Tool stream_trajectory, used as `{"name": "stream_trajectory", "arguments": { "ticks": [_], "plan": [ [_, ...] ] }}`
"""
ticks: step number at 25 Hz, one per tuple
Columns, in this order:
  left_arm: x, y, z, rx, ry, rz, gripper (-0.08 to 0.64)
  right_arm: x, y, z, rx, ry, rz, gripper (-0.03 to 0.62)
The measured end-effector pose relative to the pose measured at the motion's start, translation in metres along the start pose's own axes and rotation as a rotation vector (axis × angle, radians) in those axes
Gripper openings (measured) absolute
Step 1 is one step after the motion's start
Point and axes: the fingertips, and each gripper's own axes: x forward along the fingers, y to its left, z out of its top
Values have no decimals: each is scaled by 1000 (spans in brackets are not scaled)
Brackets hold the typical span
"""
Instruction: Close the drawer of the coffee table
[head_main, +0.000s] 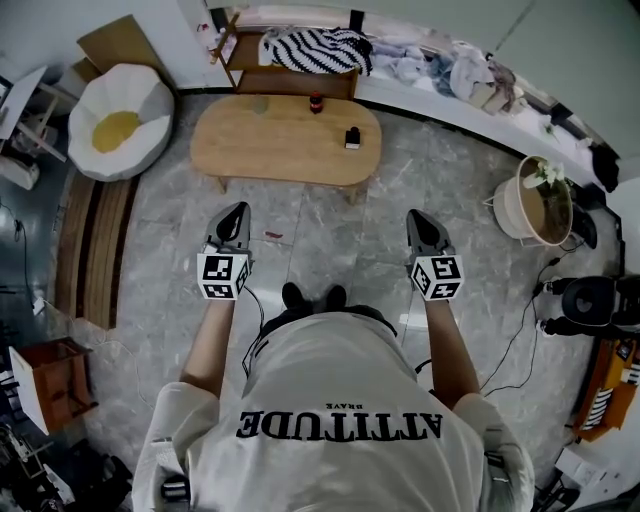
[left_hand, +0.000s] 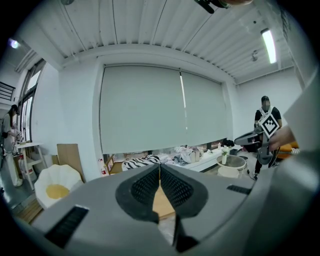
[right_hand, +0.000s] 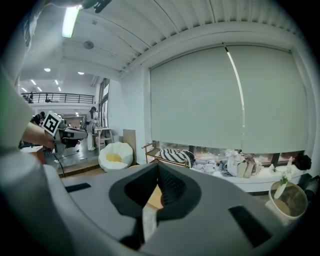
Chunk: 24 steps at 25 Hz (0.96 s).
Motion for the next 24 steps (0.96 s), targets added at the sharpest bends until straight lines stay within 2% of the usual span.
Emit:
{"name": "stream_trajectory", "arguments": {
  "ticks": [15,24],
  "plan": [
    [2,21,2,-30,-24,-7,23,20,24,11,-11,-2,9,20],
    [9,30,1,-45,-29,-6,23,26,24,10,-4,8,-1,19]
  ]
}}
